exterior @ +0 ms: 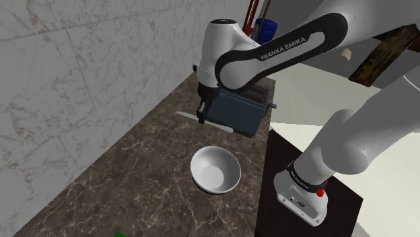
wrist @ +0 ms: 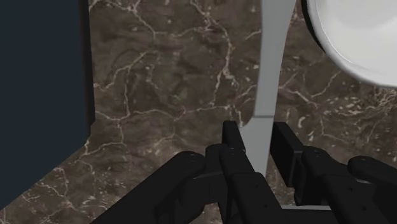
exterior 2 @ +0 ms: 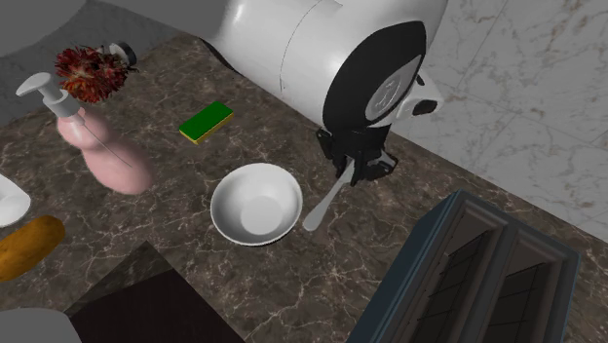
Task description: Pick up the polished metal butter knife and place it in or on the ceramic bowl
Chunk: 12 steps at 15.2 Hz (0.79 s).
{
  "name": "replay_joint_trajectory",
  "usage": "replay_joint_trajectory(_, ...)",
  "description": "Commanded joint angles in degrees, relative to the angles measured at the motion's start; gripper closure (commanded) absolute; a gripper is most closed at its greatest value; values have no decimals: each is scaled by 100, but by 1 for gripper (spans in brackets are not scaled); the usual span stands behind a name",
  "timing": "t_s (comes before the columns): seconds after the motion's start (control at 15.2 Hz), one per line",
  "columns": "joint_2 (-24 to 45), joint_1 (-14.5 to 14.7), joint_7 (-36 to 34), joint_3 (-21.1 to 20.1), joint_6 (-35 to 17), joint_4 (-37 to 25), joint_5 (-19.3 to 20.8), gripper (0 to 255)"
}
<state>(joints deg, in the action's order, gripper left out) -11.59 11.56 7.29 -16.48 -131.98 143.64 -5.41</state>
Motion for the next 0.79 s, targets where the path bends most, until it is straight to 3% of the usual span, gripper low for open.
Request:
replay_joint_trajectory(0.0,-97,6,10,10,174,-75,-18,255)
replay_joint_trajectory(0.26,-604,241,-205,-163,251,331,-260,255)
replay_joint_trajectory(0.73,-1715,930,-832,-625,579,1051,-894,255)
